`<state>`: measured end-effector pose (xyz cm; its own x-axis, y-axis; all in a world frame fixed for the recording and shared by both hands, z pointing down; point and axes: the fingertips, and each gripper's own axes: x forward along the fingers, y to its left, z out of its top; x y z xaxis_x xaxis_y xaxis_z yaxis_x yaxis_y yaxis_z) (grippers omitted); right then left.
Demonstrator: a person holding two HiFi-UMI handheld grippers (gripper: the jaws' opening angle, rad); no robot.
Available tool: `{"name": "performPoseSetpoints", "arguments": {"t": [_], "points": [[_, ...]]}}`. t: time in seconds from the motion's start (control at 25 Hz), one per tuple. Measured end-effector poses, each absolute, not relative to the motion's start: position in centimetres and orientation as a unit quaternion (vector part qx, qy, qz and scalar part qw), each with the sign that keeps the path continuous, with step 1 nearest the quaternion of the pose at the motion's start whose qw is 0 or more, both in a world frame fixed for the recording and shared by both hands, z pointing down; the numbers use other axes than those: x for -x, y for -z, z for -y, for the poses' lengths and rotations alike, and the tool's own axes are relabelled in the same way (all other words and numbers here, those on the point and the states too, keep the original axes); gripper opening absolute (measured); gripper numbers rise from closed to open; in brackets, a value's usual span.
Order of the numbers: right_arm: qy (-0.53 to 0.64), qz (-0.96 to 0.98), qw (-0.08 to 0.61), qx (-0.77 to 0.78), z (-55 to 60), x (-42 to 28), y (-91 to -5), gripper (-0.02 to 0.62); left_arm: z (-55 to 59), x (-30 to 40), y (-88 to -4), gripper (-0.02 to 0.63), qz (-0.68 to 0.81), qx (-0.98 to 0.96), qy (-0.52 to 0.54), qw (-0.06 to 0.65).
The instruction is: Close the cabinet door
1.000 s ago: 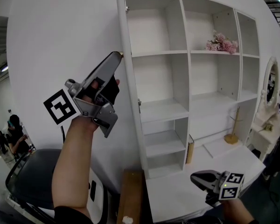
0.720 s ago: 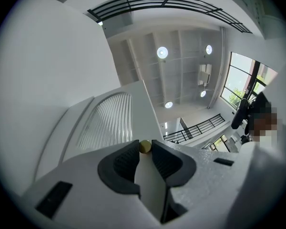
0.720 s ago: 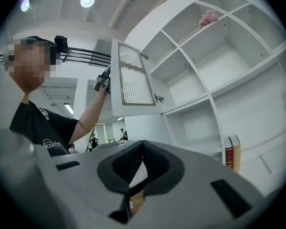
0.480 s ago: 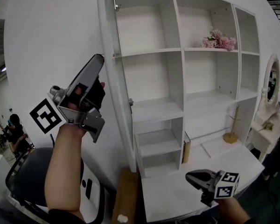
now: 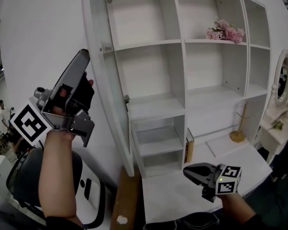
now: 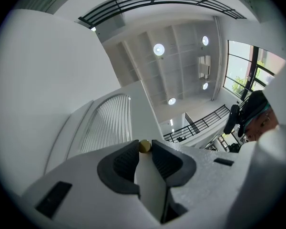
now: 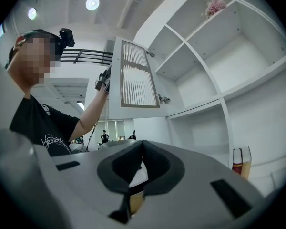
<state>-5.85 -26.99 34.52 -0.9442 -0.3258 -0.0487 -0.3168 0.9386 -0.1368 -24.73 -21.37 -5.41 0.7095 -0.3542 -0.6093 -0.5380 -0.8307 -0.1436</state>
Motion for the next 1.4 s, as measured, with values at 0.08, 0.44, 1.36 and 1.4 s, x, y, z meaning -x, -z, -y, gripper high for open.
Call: {"name": "performPoseSetpoints", "arguments": {"t": [0.08, 0.44, 1.36, 1.4], "points": [[0.060, -0.985, 0.030, 0.159, 27.2, 5.0, -34.6, 0.005, 21.4, 23.9, 5.2, 0.084, -0.247, 0.909, -0.296, 0.159], [0.066, -0.984, 0.040, 0.158, 29.8, 1.4, -34.9, 0.005, 23.1, 19.6, 4.8, 0.083, -0.260, 0.901, -0.289, 0.194], [0.088, -0.982, 0.060, 0.157, 32.4, -3.0, -35.5, 0.005, 27.5, 11.9, 4.5, 0.078, -0.336, 0.870, -0.210, 0.292], [0.088, -0.982, 0.061, 0.158, 32.5, -3.2, -35.4, 0.005, 27.8, 11.5, 4.5, 0.078, -0.342, 0.868, -0.205, 0.298]]}}
